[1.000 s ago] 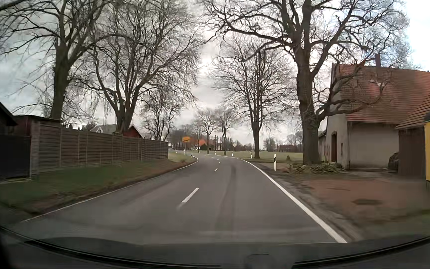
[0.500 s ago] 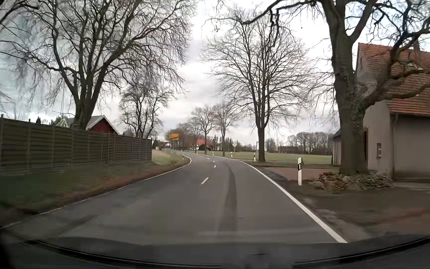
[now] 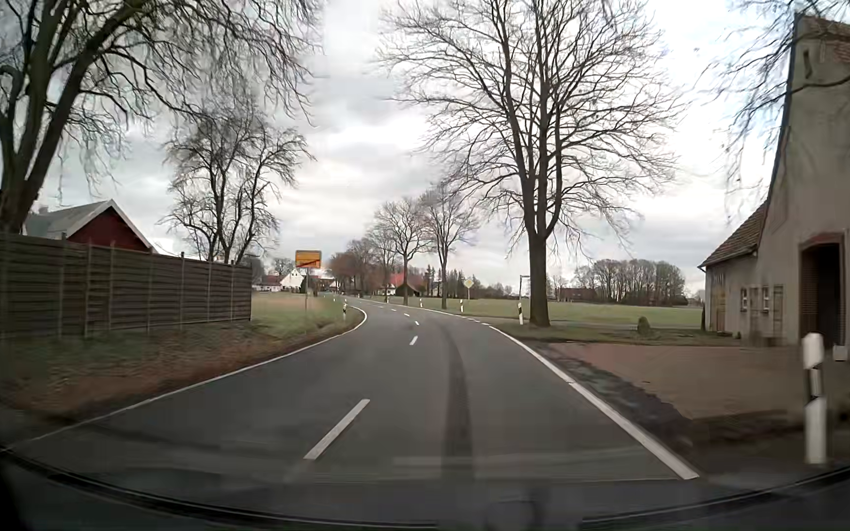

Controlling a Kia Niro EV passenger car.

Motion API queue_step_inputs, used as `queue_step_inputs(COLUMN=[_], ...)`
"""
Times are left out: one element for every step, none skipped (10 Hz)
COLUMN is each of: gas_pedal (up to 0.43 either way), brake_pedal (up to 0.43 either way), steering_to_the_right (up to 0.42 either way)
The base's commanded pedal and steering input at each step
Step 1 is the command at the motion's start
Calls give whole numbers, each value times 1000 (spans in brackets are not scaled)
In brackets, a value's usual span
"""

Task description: Follow the waypoints while adhering to traffic rules and regulations

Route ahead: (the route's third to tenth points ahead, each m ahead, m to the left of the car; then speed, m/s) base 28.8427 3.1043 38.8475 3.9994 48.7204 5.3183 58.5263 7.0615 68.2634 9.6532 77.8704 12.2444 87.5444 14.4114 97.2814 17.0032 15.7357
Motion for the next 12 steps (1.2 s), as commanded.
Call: queue_step_inputs(gas_pedal=[350,350,339,339,331,280,280,280,280,280,280,280], brake_pedal=[0,0,0,0,0,0,0,0,0,0,0,0], steering_to_the_right=[-9,-9,-10,-11,-13,-14,-14,-15,-17,-18,-18,-18])
